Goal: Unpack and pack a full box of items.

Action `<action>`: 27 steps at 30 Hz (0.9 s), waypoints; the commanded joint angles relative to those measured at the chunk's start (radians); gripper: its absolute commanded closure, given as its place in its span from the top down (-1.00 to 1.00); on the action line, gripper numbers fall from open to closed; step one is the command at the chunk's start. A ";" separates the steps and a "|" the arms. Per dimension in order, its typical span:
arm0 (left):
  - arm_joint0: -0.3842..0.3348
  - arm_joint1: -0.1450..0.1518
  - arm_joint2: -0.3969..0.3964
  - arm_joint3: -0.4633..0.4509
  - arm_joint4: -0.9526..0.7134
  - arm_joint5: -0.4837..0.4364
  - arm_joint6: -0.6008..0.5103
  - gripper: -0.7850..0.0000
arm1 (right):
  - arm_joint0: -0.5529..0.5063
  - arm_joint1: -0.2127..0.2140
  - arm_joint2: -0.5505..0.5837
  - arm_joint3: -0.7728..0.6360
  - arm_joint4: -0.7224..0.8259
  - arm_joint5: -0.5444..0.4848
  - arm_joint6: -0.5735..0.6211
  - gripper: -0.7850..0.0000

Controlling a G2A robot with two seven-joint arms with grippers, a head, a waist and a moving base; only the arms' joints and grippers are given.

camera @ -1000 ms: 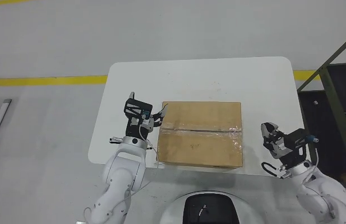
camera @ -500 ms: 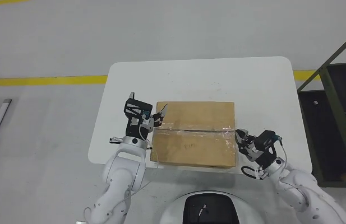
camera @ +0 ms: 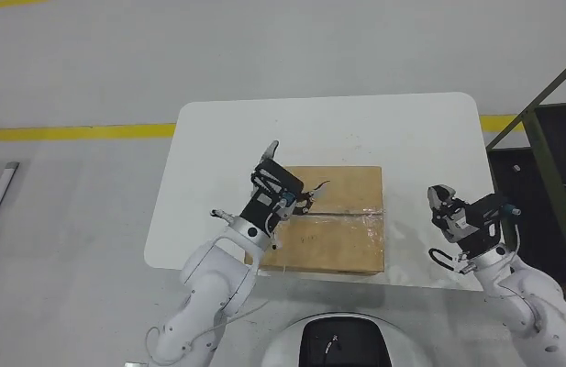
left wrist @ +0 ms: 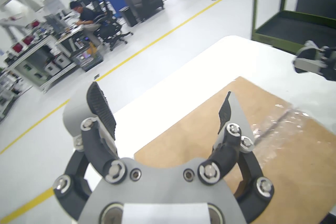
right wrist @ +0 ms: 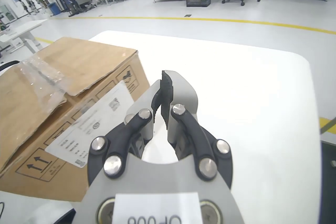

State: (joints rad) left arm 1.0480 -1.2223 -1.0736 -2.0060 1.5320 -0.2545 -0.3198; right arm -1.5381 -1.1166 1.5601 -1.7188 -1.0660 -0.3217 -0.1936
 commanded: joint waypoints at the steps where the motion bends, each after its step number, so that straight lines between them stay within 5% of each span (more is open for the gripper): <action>1: -0.024 -0.006 0.044 0.015 -0.035 -0.060 -0.032 1.00 | -0.016 0.003 0.035 -0.008 -0.009 0.003 -0.004 -1.00; 18: -0.010 -0.012 0.068 0.043 -0.083 -0.072 -0.044 1.00 | -0.130 0.000 0.117 -0.107 -0.021 0.026 -0.041 -1.00; 27: -0.106 -0.054 0.222 0.171 -0.181 -0.084 -0.148 1.00 | -0.150 0.000 0.142 -0.111 -0.042 0.005 -0.049 -1.00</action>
State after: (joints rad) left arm 0.9545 -1.2713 -0.8679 -1.8543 1.3576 -0.3486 -0.4491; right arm -1.6854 -1.1168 1.6995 -1.8300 -1.1065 -0.3144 -0.2417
